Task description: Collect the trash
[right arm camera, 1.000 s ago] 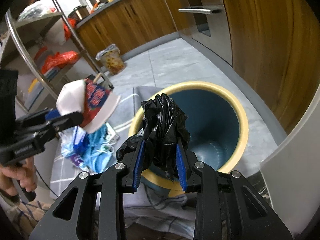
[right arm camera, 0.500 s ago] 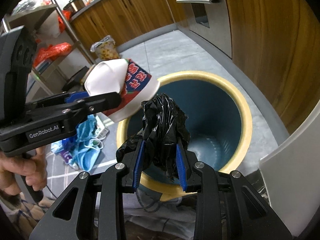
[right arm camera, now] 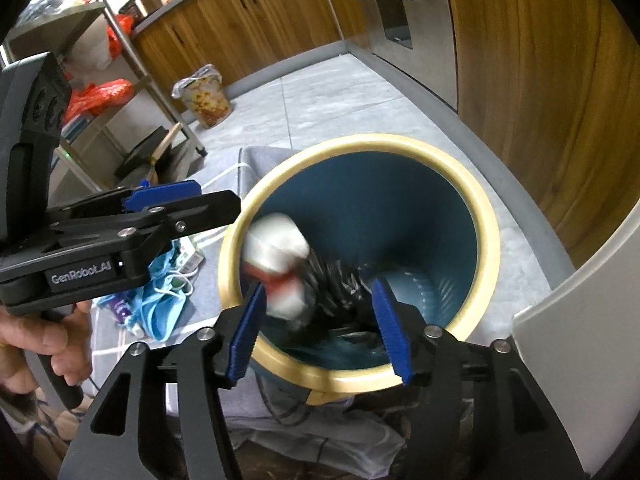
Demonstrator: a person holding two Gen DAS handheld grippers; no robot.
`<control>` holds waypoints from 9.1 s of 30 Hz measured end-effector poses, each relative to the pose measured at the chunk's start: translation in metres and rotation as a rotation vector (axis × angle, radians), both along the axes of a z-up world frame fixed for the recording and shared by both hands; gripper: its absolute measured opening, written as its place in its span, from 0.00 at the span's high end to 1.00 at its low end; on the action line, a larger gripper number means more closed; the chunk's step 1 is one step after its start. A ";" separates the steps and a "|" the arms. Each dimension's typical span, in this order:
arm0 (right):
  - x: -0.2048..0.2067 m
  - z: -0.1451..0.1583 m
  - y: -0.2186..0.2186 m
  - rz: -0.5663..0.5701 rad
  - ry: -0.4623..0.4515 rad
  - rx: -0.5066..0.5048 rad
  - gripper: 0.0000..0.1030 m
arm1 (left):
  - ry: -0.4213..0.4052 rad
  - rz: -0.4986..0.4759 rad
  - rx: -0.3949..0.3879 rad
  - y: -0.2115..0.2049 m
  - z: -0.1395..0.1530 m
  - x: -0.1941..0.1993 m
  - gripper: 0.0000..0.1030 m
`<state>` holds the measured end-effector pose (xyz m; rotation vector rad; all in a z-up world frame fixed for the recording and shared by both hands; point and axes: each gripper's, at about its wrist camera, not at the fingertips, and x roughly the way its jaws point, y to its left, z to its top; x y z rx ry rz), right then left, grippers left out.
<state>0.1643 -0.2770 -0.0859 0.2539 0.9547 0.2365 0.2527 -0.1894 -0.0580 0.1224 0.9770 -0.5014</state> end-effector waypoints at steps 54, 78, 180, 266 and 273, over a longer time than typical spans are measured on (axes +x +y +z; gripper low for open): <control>-0.011 0.035 0.130 0.235 -0.074 0.007 0.26 | -0.014 0.513 0.046 0.298 0.009 -0.091 0.12; 0.020 0.018 0.213 0.380 -0.019 0.015 0.26 | 0.214 0.570 -0.093 0.318 -0.056 -0.059 0.52; -0.004 -0.019 0.024 0.109 0.089 -0.050 0.86 | 0.069 0.073 -0.096 0.030 0.017 -0.006 0.98; 0.044 0.013 0.217 0.388 0.073 0.070 0.30 | 0.029 0.267 0.384 0.287 -0.028 0.022 0.92; 0.056 0.009 0.234 0.414 0.068 0.081 0.30 | -0.017 0.307 0.278 0.300 0.004 0.010 0.92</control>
